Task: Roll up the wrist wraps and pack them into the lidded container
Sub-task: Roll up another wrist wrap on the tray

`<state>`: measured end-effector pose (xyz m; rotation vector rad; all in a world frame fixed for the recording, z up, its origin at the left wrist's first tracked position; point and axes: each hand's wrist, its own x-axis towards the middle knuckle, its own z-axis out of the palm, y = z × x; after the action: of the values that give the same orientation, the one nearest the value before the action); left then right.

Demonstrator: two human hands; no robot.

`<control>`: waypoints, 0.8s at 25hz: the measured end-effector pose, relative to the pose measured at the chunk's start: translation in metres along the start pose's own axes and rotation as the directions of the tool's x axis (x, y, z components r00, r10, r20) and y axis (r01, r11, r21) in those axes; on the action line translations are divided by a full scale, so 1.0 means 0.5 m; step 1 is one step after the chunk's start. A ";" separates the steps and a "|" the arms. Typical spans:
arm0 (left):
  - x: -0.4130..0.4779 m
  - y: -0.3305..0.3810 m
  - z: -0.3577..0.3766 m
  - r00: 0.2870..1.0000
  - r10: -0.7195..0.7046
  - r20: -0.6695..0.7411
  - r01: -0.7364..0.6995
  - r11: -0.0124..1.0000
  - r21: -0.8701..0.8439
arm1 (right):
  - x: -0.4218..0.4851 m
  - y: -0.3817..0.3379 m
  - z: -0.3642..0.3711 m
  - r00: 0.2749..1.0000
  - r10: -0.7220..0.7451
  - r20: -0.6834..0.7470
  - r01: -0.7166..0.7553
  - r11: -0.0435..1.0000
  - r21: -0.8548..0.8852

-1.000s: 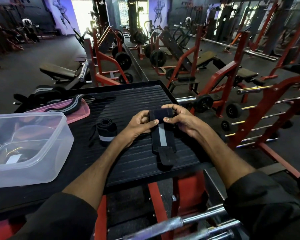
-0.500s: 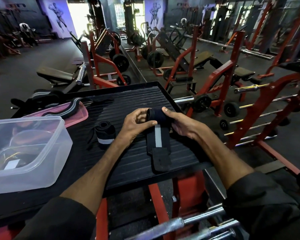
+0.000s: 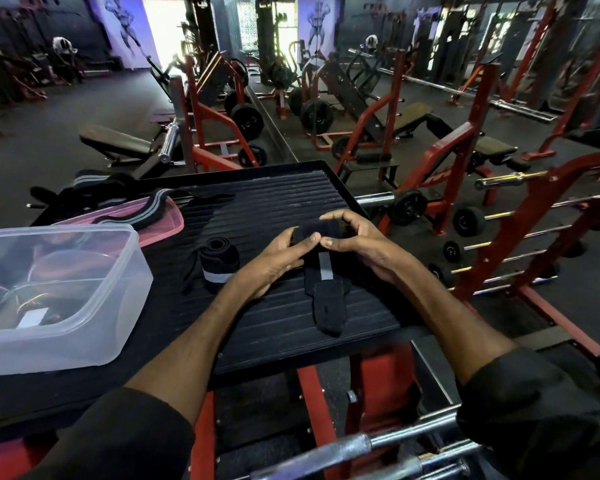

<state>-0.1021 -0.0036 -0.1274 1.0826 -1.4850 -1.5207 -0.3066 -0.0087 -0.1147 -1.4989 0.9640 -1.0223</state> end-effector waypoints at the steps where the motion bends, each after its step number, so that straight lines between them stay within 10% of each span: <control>1: -0.002 -0.005 -0.003 1.000 0.026 -0.007 -0.026 0.999 0.030 | -0.001 -0.001 -0.002 1.000 0.004 0.007 -0.004 1.000 0.010; 7: 0.005 -0.011 -0.001 0.907 0.390 -0.157 -0.314 0.877 0.364 | -0.002 -0.020 -0.016 0.977 0.164 0.137 -0.211 0.840 0.500; 13: -0.008 -0.003 0.010 0.877 0.474 -0.077 -0.410 0.823 0.392 | -0.018 -0.005 -0.008 0.954 0.264 0.142 -0.284 0.948 0.144; 20: -0.009 0.010 -0.004 0.983 -0.048 0.176 0.069 0.991 -0.115 | -0.027 -0.012 -0.005 0.994 0.087 -0.069 -0.073 0.980 0.183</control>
<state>-0.0986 -0.0003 -0.1222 0.9515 -1.4656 -1.7601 -0.3127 0.0041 -0.1102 -1.2702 0.9512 -1.0855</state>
